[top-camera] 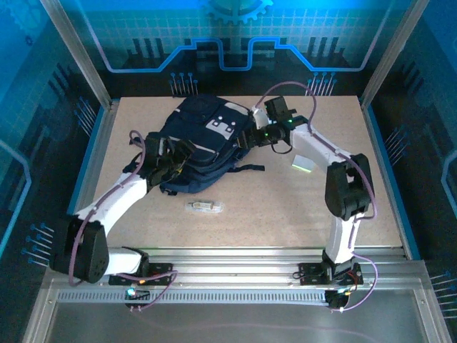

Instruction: Pack books, pencil case, and school supplies into a backpack

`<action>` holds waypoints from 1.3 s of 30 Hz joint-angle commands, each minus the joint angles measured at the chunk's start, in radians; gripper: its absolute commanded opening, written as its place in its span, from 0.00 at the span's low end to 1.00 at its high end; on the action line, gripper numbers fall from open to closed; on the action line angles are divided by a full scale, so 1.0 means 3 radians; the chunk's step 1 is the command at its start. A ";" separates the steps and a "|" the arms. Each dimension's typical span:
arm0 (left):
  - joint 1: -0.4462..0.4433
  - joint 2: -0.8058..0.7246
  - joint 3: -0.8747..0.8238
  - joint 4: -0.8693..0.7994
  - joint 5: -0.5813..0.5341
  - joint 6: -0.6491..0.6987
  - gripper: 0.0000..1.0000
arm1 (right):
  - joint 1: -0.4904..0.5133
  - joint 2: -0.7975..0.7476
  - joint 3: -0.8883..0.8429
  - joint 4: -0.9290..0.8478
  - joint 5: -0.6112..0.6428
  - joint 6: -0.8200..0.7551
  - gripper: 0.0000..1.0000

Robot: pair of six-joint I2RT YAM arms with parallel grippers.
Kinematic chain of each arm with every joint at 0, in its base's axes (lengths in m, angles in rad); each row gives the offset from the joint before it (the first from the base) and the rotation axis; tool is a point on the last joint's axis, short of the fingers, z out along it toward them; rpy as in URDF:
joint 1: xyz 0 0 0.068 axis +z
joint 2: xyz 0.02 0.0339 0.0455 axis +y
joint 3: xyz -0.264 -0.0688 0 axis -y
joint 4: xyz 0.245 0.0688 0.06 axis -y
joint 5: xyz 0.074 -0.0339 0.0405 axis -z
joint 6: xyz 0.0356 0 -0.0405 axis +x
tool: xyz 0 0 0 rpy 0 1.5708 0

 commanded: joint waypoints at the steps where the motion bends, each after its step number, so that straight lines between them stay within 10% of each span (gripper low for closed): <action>1: 0.0016 -0.0246 0.0111 -0.0251 -0.0128 0.0307 0.77 | 0.0117 -0.0197 -0.0039 0.0161 -0.0157 0.0125 0.71; 8: 0.0021 -0.0349 -0.0246 -0.0214 -0.0154 0.0319 0.70 | 0.0424 -0.0039 -0.0024 0.0455 -0.0095 0.0442 0.94; 14: 0.0032 -0.0279 -0.0557 -0.0003 -0.0304 0.0421 0.24 | 0.0618 0.0101 -0.0185 0.1007 -0.0084 0.1026 0.94; 39: -0.0107 0.1039 -0.0663 0.1219 0.0050 0.0519 0.14 | 0.1017 0.0175 -0.0625 0.1929 -0.0596 0.2513 0.92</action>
